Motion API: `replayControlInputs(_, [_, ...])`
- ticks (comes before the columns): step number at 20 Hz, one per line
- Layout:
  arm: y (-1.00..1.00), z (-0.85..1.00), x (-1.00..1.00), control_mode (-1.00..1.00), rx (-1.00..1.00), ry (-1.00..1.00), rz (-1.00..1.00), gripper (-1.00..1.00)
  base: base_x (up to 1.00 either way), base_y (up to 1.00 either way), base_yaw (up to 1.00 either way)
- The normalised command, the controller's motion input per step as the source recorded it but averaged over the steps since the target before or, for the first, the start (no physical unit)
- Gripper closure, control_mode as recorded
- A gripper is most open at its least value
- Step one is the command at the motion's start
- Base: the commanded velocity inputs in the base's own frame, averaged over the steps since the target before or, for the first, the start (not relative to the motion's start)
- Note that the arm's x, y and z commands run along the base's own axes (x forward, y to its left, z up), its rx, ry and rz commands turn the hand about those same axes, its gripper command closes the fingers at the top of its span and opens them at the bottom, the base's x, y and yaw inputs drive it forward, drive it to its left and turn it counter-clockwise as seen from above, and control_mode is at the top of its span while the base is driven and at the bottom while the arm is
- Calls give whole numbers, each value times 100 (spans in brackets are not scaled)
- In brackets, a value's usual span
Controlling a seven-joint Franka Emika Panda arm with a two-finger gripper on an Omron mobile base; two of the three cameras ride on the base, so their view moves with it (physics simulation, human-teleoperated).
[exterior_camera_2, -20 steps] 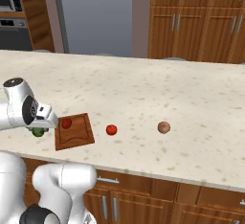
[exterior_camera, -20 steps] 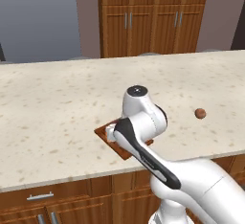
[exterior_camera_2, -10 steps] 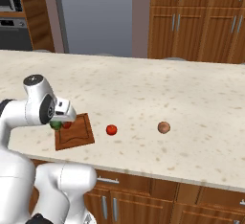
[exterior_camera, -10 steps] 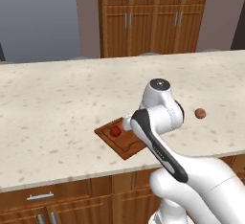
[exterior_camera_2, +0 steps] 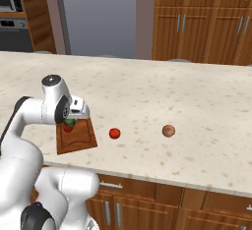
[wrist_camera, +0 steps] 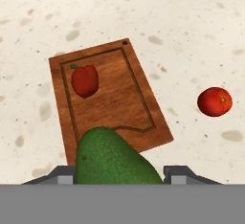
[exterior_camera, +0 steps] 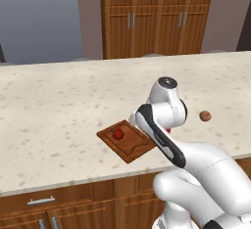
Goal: Place the avocado, onion, tomato, and bell pepper on the cutting board.
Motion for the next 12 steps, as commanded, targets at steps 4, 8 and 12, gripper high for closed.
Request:
replayControlInputs(4, [0,0,42,-100,0,0,1,100,0,0,0])
replayControlInputs(8, [0,-10,40,-100,0,0,0,100,0,0,0])
replayControlInputs(12, [1,-36,39,-100,0,3,0,100,0,0,0])
